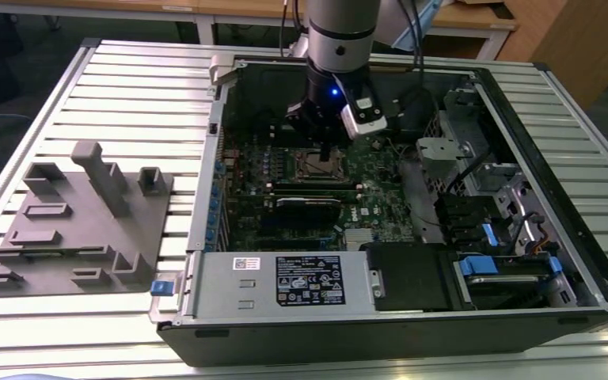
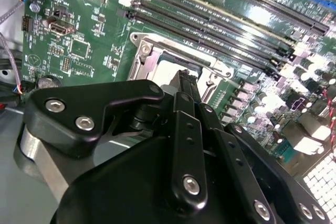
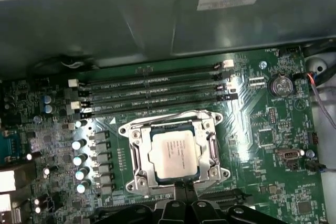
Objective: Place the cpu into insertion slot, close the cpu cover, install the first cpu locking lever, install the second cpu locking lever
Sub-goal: 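Install the second cpu locking lever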
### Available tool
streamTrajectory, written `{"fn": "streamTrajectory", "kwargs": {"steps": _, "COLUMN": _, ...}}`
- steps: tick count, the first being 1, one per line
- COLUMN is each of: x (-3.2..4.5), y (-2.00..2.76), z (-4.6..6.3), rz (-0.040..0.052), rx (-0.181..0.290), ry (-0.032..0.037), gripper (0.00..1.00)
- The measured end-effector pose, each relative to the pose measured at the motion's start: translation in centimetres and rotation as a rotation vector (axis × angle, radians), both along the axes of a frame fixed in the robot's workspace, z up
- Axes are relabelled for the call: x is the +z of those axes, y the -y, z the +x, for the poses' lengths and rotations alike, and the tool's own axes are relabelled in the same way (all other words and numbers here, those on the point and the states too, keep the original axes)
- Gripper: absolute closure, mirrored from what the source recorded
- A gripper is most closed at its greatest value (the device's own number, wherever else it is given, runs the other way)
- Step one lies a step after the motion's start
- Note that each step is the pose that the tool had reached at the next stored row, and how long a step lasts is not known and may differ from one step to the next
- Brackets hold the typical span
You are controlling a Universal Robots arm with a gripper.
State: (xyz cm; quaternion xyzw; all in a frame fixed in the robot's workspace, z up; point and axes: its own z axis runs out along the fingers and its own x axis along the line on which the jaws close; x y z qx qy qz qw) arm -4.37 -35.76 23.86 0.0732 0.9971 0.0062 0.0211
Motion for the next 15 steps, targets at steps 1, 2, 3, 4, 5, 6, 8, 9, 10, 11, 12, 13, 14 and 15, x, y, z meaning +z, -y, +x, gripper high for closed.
{"fn": "streamTrajectory", "kwargs": {"steps": 1, "x": 0.00, "y": 0.10, "z": 0.0, "rz": 0.0000, "rx": 0.000, "ry": 0.0000, "gripper": 0.89}}
{"fn": "streamTrajectory", "kwargs": {"steps": 2, "x": 0.00, "y": 0.19, "z": 0.0, "rz": 0.0000, "rx": 0.000, "ry": 0.0000, "gripper": 0.89}}
{"fn": "streamTrajectory", "kwargs": {"steps": 3, "x": 0.00, "y": 0.30, "z": 0.0, "rz": 0.0001, "rx": 0.000, "ry": 0.0000, "gripper": 0.89}}
{"fn": "streamTrajectory", "kwargs": {"steps": 4, "x": -0.01, "y": 0.40, "z": 0.0, "rz": 0.0001, "rx": 0.000, "ry": 0.0001, "gripper": 0.89}}
{"fn": "streamTrajectory", "kwargs": {"steps": 5, "x": 0.00, "y": 0.50, "z": 0.0, "rz": 0.0001, "rx": 0.000, "ry": 0.0001, "gripper": 0.89}}
{"fn": "streamTrajectory", "kwargs": {"steps": 6, "x": 0.00, "y": 0.60, "z": 0.0, "rz": 0.0001, "rx": 0.000, "ry": 0.0000, "gripper": 0.89}}
{"fn": "streamTrajectory", "kwargs": {"steps": 8, "x": 0.00, "y": 0.79, "z": 0.0, "rz": 0.0001, "rx": 0.000, "ry": 0.0000, "gripper": 0.89}}
{"fn": "streamTrajectory", "kwargs": {"steps": 9, "x": 0.00, "y": 0.87, "z": 0.0, "rz": 0.0000, "rx": 0.000, "ry": 0.0000, "gripper": 0.89}}
{"fn": "streamTrajectory", "kwargs": {"steps": 10, "x": 0.00, "y": 0.94, "z": 0.0, "rz": 0.0000, "rx": 0.000, "ry": 0.0000, "gripper": 0.89}}
{"fn": "streamTrajectory", "kwargs": {"steps": 11, "x": 0.00, "y": 1.01, "z": 0.0, "rz": 0.0001, "rx": 0.000, "ry": 0.0000, "gripper": 0.89}}
{"fn": "streamTrajectory", "kwargs": {"steps": 12, "x": 0.00, "y": 1.08, "z": 0.0, "rz": 0.0001, "rx": 0.000, "ry": 0.0000, "gripper": 0.89}}
{"fn": "streamTrajectory", "kwargs": {"steps": 13, "x": 0.00, "y": 1.12, "z": 0.0, "rz": 0.0001, "rx": 0.000, "ry": 0.0000, "gripper": 0.89}}
{"fn": "streamTrajectory", "kwargs": {"steps": 14, "x": 0.00, "y": 1.14, "z": 0.0, "rz": 0.0001, "rx": 0.000, "ry": 0.0001, "gripper": 0.89}}
{"fn": "streamTrajectory", "kwargs": {"steps": 15, "x": 0.00, "y": 1.14, "z": 0.0, "rz": 0.0001, "rx": 0.000, "ry": 0.0000, "gripper": 0.89}}
